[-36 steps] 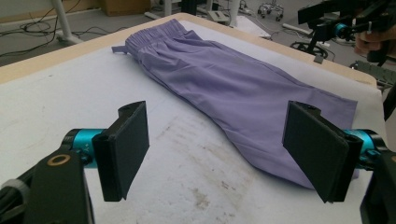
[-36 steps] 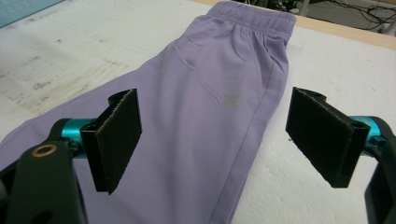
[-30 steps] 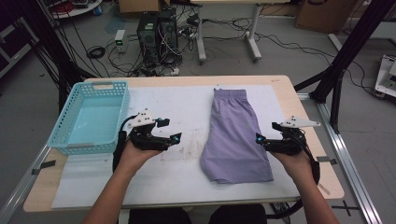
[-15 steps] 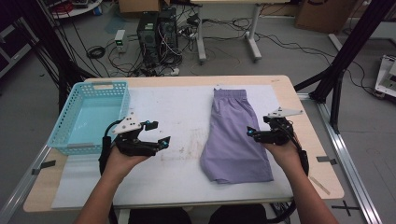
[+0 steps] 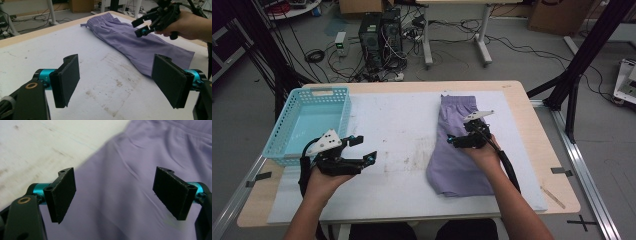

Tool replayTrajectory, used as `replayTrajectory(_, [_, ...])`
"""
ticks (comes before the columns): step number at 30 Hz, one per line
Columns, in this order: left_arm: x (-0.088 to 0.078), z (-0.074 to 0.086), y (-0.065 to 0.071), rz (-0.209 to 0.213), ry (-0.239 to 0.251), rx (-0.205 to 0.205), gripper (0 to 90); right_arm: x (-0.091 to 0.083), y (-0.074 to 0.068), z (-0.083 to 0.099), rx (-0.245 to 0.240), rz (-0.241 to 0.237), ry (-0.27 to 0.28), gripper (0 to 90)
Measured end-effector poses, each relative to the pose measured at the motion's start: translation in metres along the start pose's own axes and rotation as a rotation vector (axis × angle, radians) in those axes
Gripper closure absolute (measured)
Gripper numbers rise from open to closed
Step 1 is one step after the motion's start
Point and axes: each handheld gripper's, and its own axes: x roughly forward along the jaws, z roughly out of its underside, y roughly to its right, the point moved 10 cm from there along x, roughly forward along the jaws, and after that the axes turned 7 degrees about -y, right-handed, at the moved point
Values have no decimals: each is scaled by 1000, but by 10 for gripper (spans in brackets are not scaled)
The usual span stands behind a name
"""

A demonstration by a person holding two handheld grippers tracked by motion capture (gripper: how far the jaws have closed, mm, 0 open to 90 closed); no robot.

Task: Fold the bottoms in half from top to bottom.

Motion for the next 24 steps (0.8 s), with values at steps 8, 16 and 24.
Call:
replayTrajectory(8, [6, 3, 5, 11, -15, 16, 229, 50, -23, -1, -33, 27, -132, 273])
replayTrajectory(16, [2, 6, 0, 1, -17, 13, 229, 53, -17, 3, -84, 86, -135, 881])
replayTrajectory(24, [-1, 5, -4, -5, -11, 6, 229, 51, -25, -5, -27, -18, -106, 898])
